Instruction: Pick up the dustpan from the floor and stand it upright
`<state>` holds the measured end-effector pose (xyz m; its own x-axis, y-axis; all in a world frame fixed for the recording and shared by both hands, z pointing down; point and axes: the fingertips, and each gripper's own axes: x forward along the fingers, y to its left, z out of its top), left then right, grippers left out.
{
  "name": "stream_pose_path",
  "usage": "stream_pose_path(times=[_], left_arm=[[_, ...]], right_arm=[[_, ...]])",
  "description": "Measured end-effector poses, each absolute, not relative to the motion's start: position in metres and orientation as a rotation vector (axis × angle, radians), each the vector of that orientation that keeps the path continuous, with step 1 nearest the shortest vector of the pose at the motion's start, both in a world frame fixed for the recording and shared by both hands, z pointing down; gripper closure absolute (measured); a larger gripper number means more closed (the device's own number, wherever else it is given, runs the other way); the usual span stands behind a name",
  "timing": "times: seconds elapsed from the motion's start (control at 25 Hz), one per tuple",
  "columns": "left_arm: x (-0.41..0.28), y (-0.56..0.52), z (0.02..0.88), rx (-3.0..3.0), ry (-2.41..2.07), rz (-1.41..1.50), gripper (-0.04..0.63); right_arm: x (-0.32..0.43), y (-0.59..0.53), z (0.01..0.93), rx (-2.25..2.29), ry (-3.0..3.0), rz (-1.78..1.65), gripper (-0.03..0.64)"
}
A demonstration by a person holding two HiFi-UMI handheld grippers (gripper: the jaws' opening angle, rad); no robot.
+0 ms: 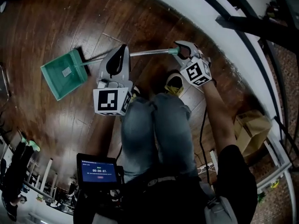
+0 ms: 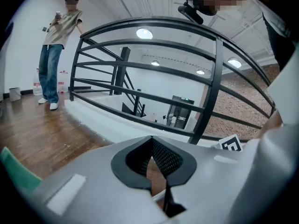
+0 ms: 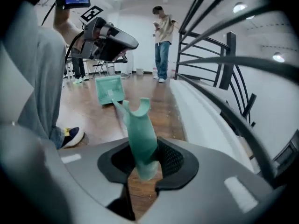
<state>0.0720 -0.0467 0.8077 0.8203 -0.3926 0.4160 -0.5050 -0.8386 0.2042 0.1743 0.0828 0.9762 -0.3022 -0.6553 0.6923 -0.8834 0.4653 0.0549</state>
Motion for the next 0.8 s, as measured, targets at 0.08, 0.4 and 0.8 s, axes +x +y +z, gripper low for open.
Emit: stream_pose_path(times=[0.08,0.4,0.8], left_arm=[[0.064,-0.039,0.763,2.691,-0.696,0.526,0.575],[-0.008,-0.062,0.570,2.630,-0.867,0.493,0.575],[-0.132,-0.098,0.422,2.553,-1.222,0.321,0.575]], right_arm=[[0.148,0.071,0.916,1.200,-2.090,0.383,0.507],[0.001,0.014,0.732,0.870,-2.175,0.243,0.523],[-0.075,-0.014,0.623,0.603,-2.021,0.140,0.528]])
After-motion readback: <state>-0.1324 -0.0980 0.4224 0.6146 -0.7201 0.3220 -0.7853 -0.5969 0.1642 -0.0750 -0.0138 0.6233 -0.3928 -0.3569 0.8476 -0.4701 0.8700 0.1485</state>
